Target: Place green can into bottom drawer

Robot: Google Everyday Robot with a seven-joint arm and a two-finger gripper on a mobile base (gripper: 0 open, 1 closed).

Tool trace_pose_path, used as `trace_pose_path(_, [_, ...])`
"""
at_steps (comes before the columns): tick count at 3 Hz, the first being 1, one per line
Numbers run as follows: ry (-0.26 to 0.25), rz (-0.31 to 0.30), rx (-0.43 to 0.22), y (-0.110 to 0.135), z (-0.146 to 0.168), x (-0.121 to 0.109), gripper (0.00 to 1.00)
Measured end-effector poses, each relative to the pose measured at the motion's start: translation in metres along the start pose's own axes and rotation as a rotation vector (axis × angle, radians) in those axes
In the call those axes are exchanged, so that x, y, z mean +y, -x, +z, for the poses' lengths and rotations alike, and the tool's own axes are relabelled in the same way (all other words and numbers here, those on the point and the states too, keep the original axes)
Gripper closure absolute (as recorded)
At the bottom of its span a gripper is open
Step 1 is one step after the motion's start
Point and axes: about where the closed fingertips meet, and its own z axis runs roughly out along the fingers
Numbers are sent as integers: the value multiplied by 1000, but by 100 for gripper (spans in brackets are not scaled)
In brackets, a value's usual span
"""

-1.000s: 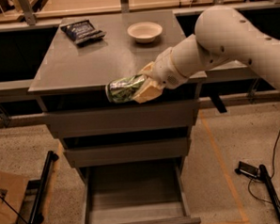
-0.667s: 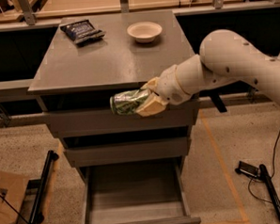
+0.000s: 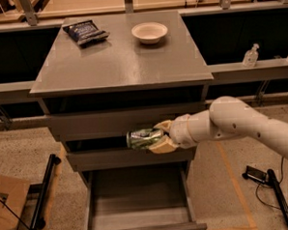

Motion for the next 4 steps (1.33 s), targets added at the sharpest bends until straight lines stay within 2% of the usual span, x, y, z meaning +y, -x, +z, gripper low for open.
trace_pose_path(1, [0,18,-10,-14,12,0,100])
trace_pose_path(2, [11,26,31,-28,26,2,100])
trace_pose_path(3, [-7,60,29,-74,50,-1,100])
trace_pose_path(4, [-20,117,14,-147,91,2,100])
